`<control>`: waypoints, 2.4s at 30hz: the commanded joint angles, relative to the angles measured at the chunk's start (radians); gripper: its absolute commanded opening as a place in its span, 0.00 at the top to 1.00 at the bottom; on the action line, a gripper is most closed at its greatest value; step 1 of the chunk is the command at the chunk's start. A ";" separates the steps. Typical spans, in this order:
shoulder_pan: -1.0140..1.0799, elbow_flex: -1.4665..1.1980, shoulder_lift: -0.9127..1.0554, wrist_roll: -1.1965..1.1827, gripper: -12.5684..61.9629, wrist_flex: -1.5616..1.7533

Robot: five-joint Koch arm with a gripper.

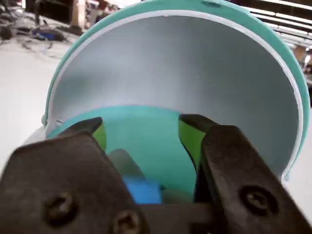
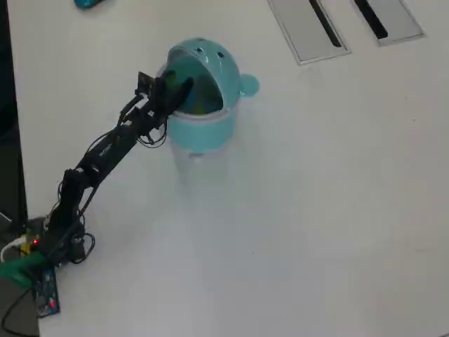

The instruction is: Grasp RGB lego blocks and put them in the bin one by one.

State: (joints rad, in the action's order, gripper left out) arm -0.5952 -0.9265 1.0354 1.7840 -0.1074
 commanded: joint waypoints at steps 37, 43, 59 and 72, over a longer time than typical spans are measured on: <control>0.239 -0.739 0.882 -0.067 0.44 -0.080; 0.296 -0.904 1.008 -0.103 0.44 -0.026; 0.445 -1.315 1.308 -0.140 0.44 0.049; 0.558 -1.536 1.330 -0.313 0.41 0.198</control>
State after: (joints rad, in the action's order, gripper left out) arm -0.0460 -2.4927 2.2902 1.4987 0.0138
